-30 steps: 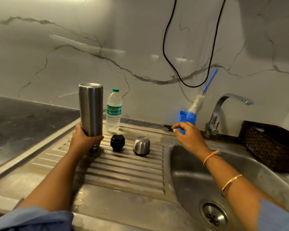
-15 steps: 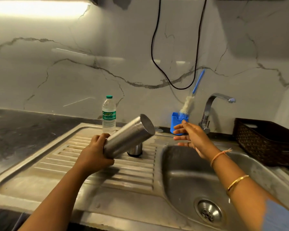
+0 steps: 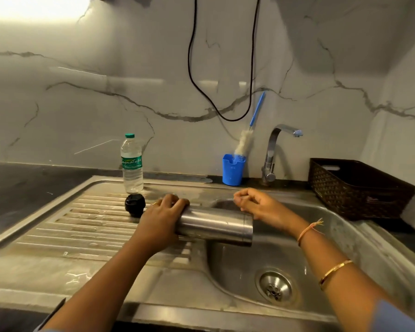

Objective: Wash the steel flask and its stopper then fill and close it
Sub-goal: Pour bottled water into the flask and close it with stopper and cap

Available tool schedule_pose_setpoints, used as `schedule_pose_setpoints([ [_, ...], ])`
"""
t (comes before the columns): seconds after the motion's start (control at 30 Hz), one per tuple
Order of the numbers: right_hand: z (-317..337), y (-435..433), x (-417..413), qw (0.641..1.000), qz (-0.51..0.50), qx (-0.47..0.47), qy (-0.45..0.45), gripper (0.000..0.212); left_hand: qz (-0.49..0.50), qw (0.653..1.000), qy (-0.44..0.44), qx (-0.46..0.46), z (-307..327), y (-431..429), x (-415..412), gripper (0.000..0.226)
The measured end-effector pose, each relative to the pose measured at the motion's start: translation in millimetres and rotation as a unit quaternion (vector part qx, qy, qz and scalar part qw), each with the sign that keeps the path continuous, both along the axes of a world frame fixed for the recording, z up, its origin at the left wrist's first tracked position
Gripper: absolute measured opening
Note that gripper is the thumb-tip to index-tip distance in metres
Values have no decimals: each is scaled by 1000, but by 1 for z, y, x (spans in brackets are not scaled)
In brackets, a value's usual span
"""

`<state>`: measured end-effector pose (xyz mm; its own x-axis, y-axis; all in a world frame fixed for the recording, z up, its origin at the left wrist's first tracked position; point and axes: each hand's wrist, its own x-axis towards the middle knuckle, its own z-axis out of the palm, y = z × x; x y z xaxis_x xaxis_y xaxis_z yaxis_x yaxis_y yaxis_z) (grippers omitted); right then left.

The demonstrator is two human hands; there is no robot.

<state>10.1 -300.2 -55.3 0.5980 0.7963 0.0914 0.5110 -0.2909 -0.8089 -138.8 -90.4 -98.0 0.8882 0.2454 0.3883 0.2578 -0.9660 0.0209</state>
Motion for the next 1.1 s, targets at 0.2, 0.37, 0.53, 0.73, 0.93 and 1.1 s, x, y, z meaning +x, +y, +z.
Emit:
schedule_pose_setpoints([
  [0.2, -14, 8, -7, 977, 54, -147, -143, 69, -41, 993, -77, 78, -5, -20, 31, 73],
  [0.37, -29, 14, -8, 964, 16, -152, -218, 94, -107, 976, -132, 135, -6, -34, 55, 80],
  [0.53, -35, 9, 1, 984, -5, -109, -142, 107, -157, 962, -150, 168, -12, -40, 70, 82],
  [0.73, -46, 7, 10, 994, -46, -97, -37, 84, -201, 954, -120, 188, -19, -40, 79, 82],
  [0.93, -52, 12, 9, 991, -126, -35, -6, 79, -151, 966, -202, 51, -23, -33, 81, 83],
  [1.1, -42, 11, 4, 977, -178, 121, 7, 71, -98, 946, -300, -78, -13, -19, 68, 69],
])
